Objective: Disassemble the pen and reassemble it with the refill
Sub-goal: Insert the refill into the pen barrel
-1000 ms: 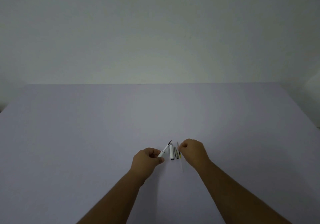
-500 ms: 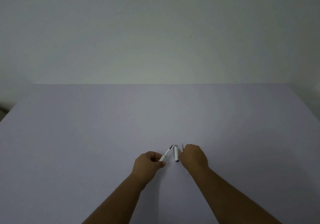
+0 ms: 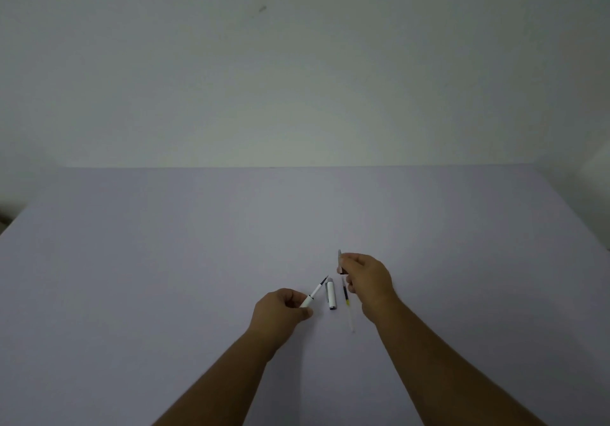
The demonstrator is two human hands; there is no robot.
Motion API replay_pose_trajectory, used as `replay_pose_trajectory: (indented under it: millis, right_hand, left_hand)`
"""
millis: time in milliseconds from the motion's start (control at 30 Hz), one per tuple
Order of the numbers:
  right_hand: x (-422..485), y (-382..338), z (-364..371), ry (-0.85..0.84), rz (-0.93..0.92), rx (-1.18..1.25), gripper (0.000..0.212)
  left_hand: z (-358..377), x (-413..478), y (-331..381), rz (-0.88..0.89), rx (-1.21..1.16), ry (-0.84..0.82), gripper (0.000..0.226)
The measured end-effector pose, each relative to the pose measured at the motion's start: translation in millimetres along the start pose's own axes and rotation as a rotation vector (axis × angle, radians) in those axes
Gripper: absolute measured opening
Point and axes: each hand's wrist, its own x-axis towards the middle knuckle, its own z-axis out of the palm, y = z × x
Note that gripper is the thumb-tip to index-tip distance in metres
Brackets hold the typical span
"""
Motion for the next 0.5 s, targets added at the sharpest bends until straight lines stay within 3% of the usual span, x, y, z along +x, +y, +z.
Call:
replay_pose_trajectory:
  millis: [133, 500]
  right_hand:
    - [-8.6, -11.2, -0.6, -0.080, 0.017, 0.161, 0.012]
    - [-28.0, -7.6, -6.5, -0.160, -0.002, 0.100, 0.011]
  left_hand:
    - [-0.1, -3.1, 5.8, 0.015, -0.013, 0.000, 0.014]
    - [2.1, -11.3, 11.7, 0.037, -0.046, 0.003, 0.012]
